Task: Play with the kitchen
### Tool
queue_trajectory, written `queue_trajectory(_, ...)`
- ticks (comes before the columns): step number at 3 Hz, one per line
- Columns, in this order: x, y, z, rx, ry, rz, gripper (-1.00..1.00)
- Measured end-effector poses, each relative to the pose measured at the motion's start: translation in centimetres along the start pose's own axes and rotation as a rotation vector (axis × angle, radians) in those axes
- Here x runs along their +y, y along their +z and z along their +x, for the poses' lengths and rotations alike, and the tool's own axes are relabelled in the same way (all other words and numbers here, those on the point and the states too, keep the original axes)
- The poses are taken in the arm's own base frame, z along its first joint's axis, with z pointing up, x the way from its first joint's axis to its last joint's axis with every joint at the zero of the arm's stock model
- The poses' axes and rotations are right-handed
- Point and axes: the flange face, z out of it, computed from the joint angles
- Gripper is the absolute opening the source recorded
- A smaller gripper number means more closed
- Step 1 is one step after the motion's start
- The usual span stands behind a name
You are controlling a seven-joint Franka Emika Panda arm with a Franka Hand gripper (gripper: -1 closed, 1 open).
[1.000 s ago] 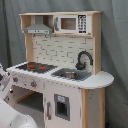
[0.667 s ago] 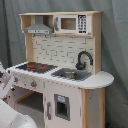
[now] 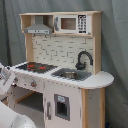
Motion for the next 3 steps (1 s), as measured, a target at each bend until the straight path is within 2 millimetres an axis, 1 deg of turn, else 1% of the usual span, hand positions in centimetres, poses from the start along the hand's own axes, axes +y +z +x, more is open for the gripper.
queue_trajectory(3, 0.3, -3.1, -3.3, -0.174, 0.022, -0.222, 1.0)
